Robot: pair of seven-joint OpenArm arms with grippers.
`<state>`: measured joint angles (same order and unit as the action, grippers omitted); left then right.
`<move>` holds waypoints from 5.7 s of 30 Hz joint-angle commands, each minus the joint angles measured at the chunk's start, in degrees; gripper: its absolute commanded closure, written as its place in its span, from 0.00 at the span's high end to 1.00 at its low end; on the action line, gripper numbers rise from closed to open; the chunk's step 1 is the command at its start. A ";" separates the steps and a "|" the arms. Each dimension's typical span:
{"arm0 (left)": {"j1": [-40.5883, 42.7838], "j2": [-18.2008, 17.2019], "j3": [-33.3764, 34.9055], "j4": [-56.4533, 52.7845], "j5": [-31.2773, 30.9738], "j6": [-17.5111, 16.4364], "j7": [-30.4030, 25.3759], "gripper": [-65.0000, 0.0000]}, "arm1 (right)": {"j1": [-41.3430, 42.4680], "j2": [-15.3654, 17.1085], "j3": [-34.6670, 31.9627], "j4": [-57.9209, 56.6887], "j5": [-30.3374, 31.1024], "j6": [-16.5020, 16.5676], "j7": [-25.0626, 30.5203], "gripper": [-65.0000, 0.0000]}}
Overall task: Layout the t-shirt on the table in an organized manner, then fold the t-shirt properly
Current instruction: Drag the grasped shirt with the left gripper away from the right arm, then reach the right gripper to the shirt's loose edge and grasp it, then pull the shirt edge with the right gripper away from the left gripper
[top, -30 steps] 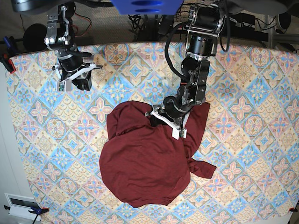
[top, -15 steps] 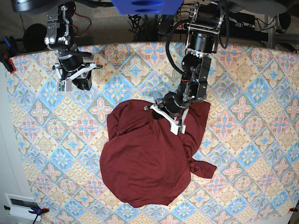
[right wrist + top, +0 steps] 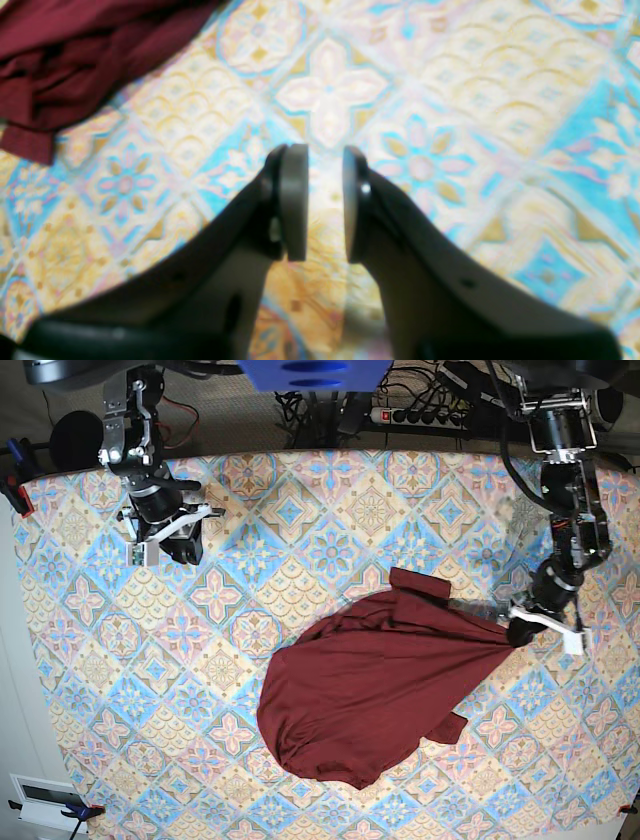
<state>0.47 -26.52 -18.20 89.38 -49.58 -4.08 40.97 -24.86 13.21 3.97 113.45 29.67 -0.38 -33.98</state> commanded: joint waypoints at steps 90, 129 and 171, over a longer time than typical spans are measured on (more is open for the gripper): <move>31.40 -9.12 -28.44 14.40 -11.65 -3.70 7.78 0.00 | 27.10 -7.63 -31.97 -20.39 -4.57 5.17 -0.97 0.18; 29.20 -2.09 -24.49 7.19 -3.38 -3.62 7.60 0.00 | 37.30 -21.87 -40.85 -42.20 -13.45 5.09 1.41 0.49; 27.97 -0.60 -18.86 7.71 -3.38 -3.62 7.60 0.00 | 39.15 -21.87 -44.36 -42.20 -13.36 5.09 8.26 0.00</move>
<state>28.80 -25.89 -36.53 95.94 -52.23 -7.31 49.58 12.95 -7.57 -40.60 69.52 15.81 4.32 -27.27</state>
